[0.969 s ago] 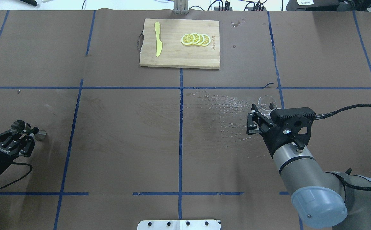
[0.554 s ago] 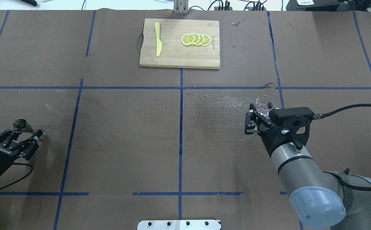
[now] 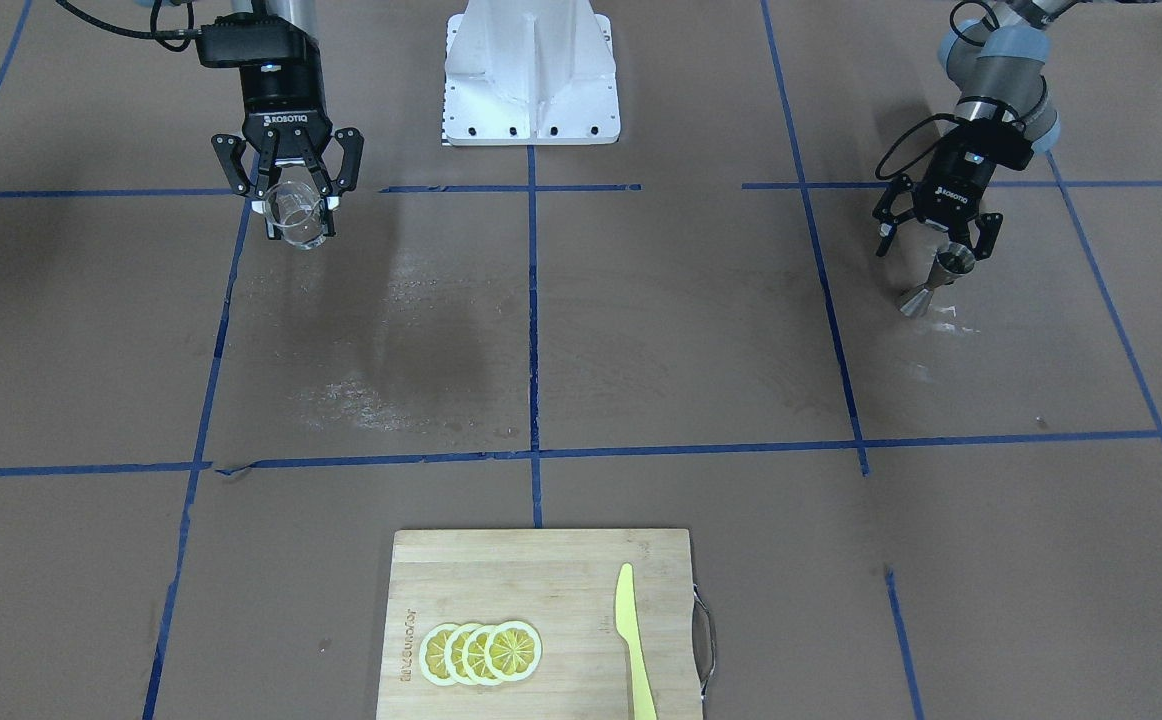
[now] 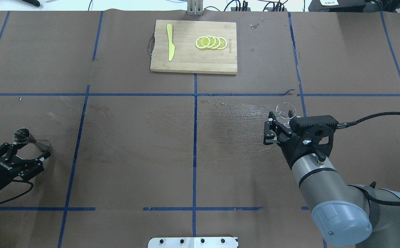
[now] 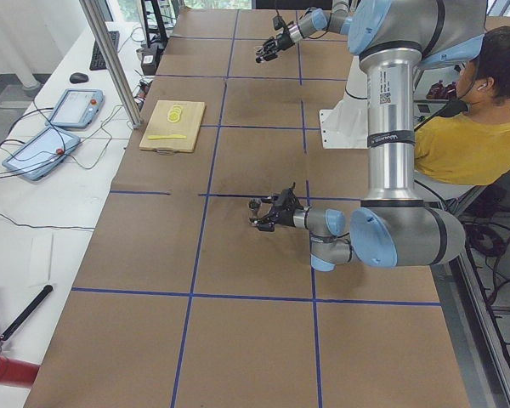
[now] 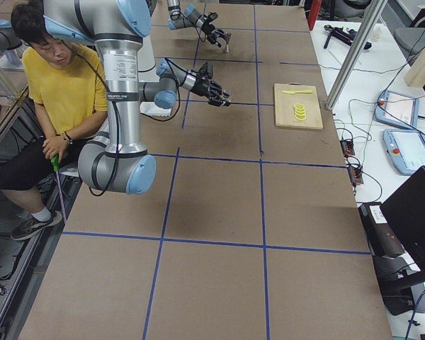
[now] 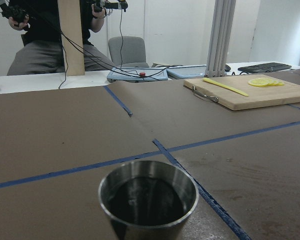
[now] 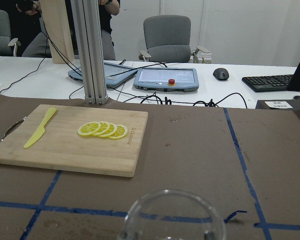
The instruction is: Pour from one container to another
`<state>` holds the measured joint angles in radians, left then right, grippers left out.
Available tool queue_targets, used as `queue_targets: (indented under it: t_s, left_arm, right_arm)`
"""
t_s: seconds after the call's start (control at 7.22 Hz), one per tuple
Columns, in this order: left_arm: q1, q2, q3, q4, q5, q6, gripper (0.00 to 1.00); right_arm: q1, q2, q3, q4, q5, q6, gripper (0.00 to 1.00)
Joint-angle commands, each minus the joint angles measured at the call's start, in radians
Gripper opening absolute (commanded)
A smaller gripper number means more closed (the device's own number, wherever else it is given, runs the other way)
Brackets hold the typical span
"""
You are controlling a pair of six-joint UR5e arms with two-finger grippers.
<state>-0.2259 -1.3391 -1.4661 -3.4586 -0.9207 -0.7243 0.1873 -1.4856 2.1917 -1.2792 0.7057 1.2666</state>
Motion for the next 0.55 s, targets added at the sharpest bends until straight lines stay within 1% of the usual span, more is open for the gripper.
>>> queue_targets:
  t_s: [0.0,0.14,0.28,0.42]
  left_arm:
    - [-0.08,0.092,-0.129,0.146,-0.171,-0.003,1.0]
    - [-0.11,0.125,-0.131,0.166,-0.216,-0.003,1.0]
    - [-0.122,0.161,-0.131,0.173,-0.23,-0.003,1.0]
    - [-0.144,0.197,-0.131,0.177,-0.289,-0.003,1.0]
  right_arm:
    - [0.001,-0.002,-0.032,0.001,-0.006,0.013,0.0]
    - [0.0,-0.001,-0.038,0.001,-0.008,0.014,0.0]
    - [0.0,-0.001,-0.036,0.001,-0.006,0.014,0.0]
    - [0.0,-0.001,-0.036,0.001,-0.008,0.014,0.0]
